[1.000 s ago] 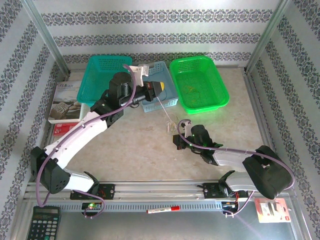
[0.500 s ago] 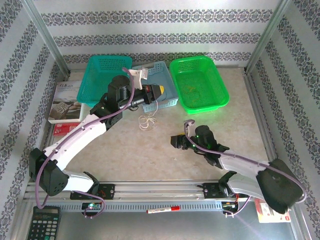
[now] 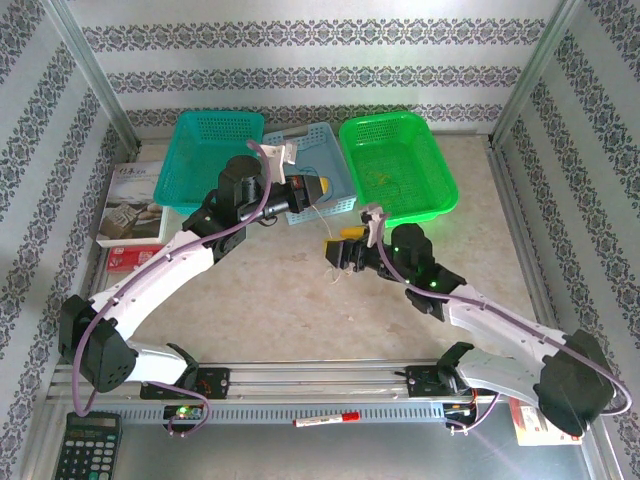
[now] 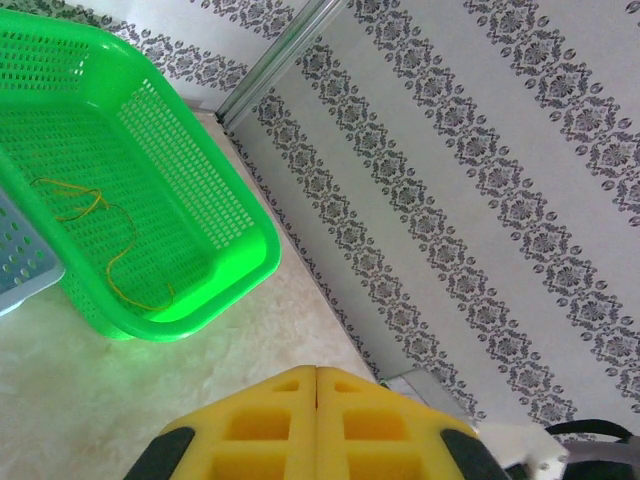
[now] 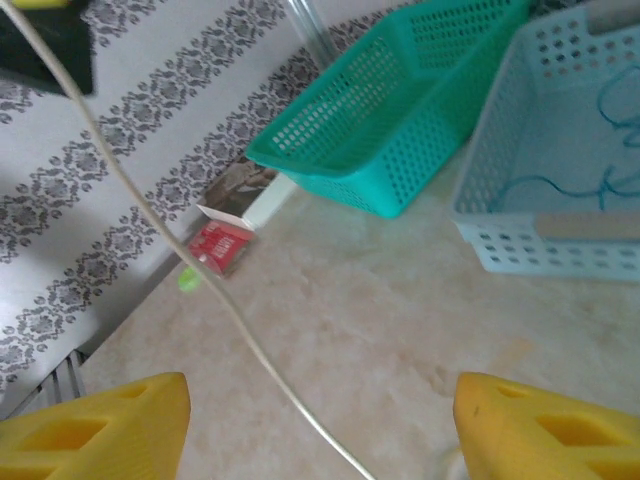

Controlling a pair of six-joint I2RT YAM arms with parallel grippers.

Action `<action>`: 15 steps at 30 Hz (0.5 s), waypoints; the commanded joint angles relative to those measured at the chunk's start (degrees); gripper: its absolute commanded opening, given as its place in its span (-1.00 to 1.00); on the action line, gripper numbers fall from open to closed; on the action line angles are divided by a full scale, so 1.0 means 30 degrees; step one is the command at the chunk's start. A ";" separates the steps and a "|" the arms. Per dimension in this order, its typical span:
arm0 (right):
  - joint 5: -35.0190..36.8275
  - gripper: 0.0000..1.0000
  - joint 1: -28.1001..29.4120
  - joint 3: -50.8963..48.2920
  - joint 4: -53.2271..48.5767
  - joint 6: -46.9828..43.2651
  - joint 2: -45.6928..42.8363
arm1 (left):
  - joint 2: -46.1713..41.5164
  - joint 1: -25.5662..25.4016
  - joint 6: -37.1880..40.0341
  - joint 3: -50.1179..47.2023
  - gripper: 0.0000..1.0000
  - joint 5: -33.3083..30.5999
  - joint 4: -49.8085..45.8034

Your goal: Untangle the cables

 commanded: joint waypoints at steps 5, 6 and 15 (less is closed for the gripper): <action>0.0642 0.41 0.0526 0.2002 0.0914 -0.1047 0.1874 | -0.0166 -0.0208 -0.0412 0.0296 -1.00 0.0280 0.1320; 0.0790 0.41 0.0565 0.2181 0.1109 -0.1038 0.2207 | -0.0139 -0.0224 -0.0419 0.0380 -1.00 0.0277 0.1331; 0.1250 0.38 0.0954 0.3757 0.2578 -0.0923 0.4853 | -0.0114 -0.0325 -0.0305 0.0915 -1.00 0.0247 0.1013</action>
